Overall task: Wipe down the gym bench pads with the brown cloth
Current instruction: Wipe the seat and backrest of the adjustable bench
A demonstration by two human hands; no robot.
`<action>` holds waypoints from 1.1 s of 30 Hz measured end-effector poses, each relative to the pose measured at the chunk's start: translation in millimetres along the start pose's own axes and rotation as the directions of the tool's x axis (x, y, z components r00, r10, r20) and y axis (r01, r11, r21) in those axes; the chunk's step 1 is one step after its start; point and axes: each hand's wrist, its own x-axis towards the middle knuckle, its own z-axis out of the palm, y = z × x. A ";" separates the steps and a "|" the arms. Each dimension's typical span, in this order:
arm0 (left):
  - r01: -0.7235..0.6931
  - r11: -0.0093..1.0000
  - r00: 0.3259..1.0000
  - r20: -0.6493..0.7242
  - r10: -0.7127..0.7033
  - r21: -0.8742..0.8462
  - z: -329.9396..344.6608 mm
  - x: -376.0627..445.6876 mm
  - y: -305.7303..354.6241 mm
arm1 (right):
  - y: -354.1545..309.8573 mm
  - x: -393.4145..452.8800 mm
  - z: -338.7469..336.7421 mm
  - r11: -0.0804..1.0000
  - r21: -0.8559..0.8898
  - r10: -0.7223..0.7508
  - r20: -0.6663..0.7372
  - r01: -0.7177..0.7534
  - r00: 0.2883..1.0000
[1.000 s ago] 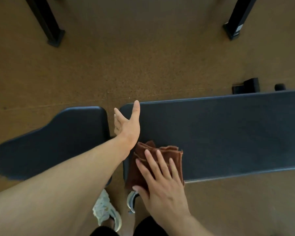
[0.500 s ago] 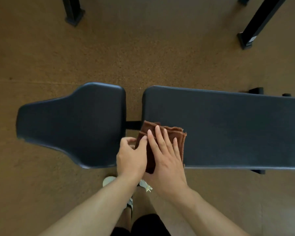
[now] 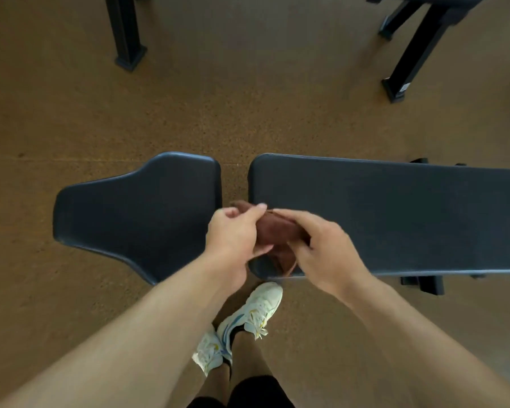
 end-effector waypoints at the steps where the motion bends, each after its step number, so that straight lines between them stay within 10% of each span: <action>1: -0.070 0.998 0.997 0.034 0.070 -0.006 7.5 -3.2 14.9 | -6.0 6.2 -11.8 0.997 0.071 0.008 -0.047 -0.005 0.999; 6: -0.320 0.947 0.946 0.073 0.317 0.035 29.7 -15.4 56.5 | -17.7 29.3 -42.3 0.983 -0.123 -0.174 -0.344 0.139 0.923; 9: -0.210 0.976 0.976 0.068 0.206 0.058 20.9 -7.2 39.0 | -1.2 27.2 -24.0 0.955 -0.270 -0.191 -0.242 0.123 0.951; 13: -0.032 0.942 0.999 0.051 0.016 0.334 -14.4 1.9 -16.8 | 21.0 -3.2 16.2 0.928 -0.366 0.136 0.169 -0.066 0.976; 17: -0.110 0.852 0.994 0.056 0.095 0.511 -48.9 14.0 -65.6 | 24.8 -14.4 45.5 0.933 -0.334 0.106 -0.099 -0.133 0.989; 28: -0.299 0.842 0.952 0.083 0.294 0.450 -56.6 45.9 -100.8 | 34.5 143.0 66.5 0.870 -0.464 0.113 -0.140 -0.166 0.984; 33: -0.346 0.833 0.930 0.043 0.365 0.432 -32.2 33.3 -89.3 | 35.6 38.9 86.3 0.906 -0.408 0.037 -0.181 -0.109 0.983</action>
